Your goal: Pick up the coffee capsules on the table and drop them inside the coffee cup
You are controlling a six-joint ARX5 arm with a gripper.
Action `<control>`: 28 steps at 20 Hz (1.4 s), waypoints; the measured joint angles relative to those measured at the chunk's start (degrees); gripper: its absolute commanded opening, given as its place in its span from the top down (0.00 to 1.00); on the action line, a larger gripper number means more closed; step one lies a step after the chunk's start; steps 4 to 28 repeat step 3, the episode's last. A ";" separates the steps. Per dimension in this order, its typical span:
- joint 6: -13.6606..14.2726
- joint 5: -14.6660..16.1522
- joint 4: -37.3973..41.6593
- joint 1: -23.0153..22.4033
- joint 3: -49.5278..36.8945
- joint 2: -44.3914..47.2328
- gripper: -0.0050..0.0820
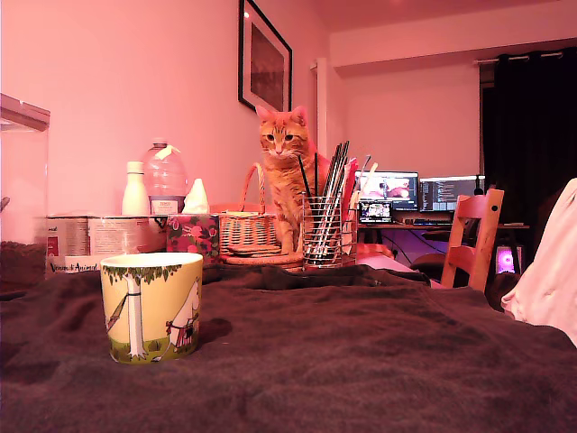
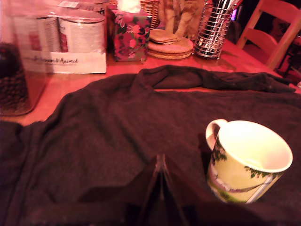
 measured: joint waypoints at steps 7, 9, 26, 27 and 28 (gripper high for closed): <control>-0.70 -0.33 -3.72 0.00 0.00 -4.35 0.97; -0.70 -0.33 -3.72 0.00 0.00 -4.35 0.97; -0.70 -0.33 -3.72 0.00 0.00 -4.35 0.97; -0.70 -0.33 -3.72 0.00 0.00 -4.35 0.97; -0.70 -0.33 -3.72 0.00 0.00 -4.35 0.97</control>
